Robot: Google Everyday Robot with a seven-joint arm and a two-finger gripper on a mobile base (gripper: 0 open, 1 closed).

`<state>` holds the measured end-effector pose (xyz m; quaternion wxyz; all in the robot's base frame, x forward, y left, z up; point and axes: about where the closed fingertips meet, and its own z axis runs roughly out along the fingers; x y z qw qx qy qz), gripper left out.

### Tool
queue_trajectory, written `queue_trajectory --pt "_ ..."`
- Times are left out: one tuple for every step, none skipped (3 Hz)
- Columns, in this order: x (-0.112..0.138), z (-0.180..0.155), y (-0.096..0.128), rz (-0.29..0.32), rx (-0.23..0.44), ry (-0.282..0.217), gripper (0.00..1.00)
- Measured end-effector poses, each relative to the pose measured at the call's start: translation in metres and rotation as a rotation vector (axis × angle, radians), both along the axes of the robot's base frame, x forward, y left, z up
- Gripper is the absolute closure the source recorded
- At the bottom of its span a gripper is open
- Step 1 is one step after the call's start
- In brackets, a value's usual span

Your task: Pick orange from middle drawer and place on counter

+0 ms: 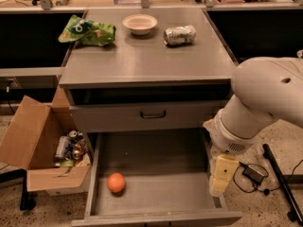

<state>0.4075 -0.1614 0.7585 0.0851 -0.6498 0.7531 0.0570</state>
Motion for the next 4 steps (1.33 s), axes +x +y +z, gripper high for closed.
queue_trajectory --pt "0.0 0.0 0.0 0.0 0.0 0.001 0.0" --pt "0.01 -0.022 0.024 0.04 0.034 0.0 0.0" --pt "0.029 -0.082 0.105 0.114 0.122 -0.003 0.0" --pt "0.047 -0.104 0.155 0.096 0.211 -0.046 0.0"
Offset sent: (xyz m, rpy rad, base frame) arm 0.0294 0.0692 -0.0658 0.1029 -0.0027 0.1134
